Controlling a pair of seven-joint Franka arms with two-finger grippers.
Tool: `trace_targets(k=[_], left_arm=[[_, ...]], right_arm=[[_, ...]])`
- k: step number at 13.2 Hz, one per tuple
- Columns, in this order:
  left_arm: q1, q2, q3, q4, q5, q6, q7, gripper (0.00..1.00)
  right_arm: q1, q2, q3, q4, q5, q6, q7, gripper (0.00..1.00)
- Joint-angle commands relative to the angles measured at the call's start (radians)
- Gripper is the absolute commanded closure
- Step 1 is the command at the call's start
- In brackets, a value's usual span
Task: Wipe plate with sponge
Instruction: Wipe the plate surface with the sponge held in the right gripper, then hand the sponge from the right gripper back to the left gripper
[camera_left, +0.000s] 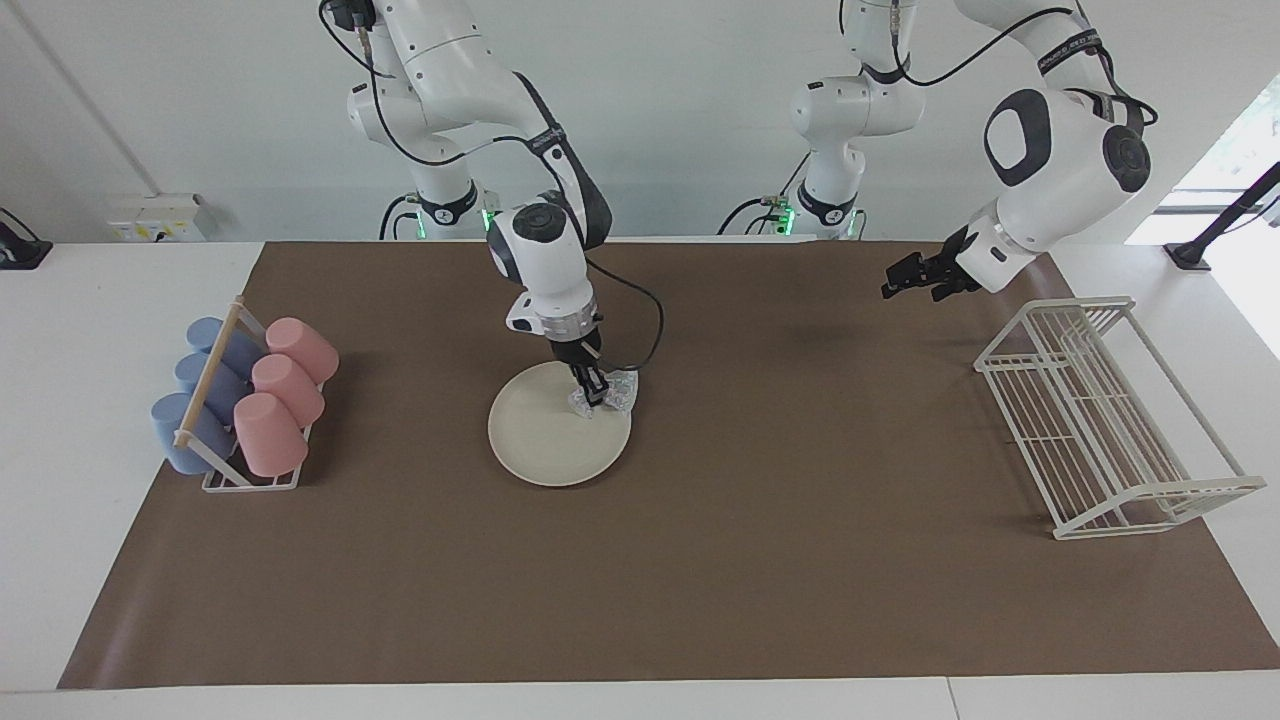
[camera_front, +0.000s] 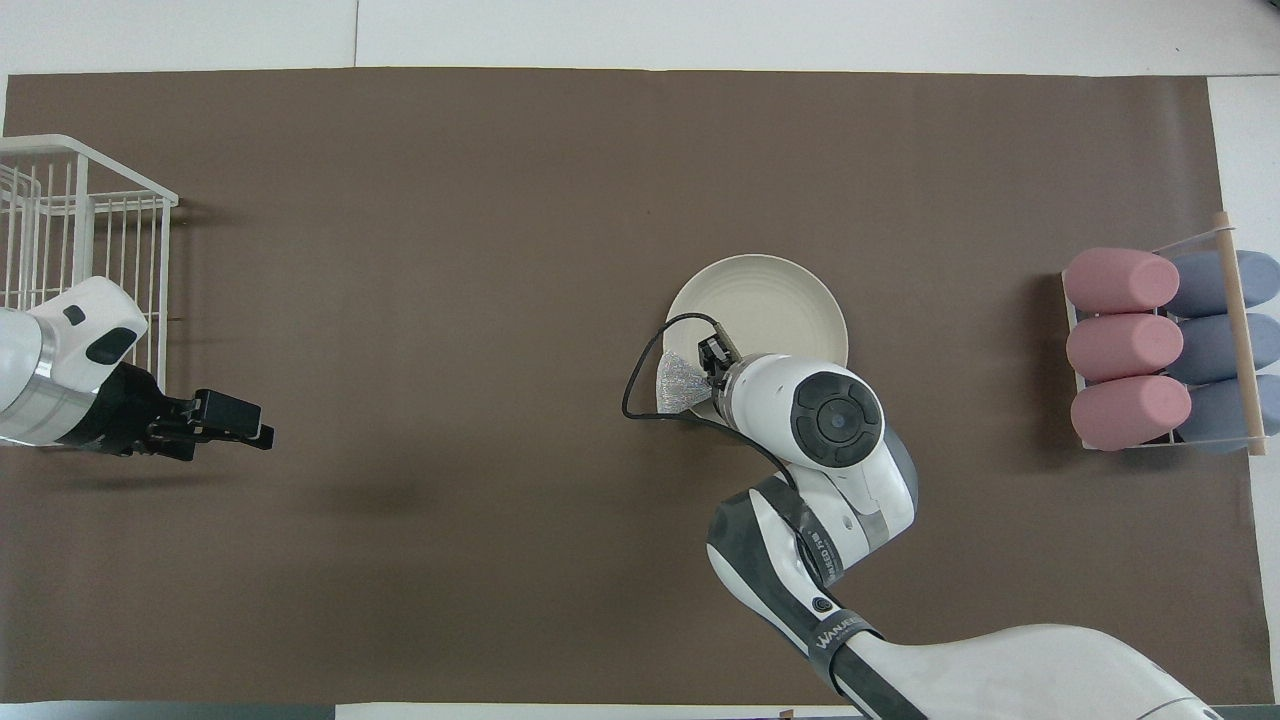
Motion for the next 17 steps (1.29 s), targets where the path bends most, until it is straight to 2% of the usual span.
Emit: trace_targets(k=[1,5,7,10,13,15,17], left_arm=[[-0.01,-0.016,0.001,-0.007,0.017,0.039,-0.021,0.0],[-0.004,-0.017,0.002,-0.01,0.017,0.057,-0.021,0.0],[-0.008,-0.016,0.001,-0.008,0.017,0.057,-0.022,0.0],[-0.014,-0.016,-0.005,-0.01,0.008,0.088,-0.047,0.0],[-0.077,-0.019,-0.008,-0.011,-0.038,0.085,-0.074,0.0],[-0.07,-0.023,-0.007,-0.013,-0.227,0.061,-0.094,0.0],[-0.051,-0.026,0.001,-0.017,-0.361,0.021,-0.094,0.0]], right_arm=[[-0.016,0.02,0.004,0.043,-0.006,-0.01,0.022,1.0],[0.023,0.002,0.007,0.291,-0.006,-0.345,0.185,1.0],[0.05,-0.015,0.007,0.371,-0.006,-0.45,0.245,1.0],[0.168,-0.034,0.012,0.458,-0.006,-0.528,0.47,1.0],[0.28,-0.032,0.012,0.529,-0.009,-0.544,0.654,1.0],[0.322,-0.031,0.012,0.538,-0.02,-0.542,0.71,1.0],[0.333,-0.031,0.012,0.538,-0.021,-0.536,0.72,1.0]])
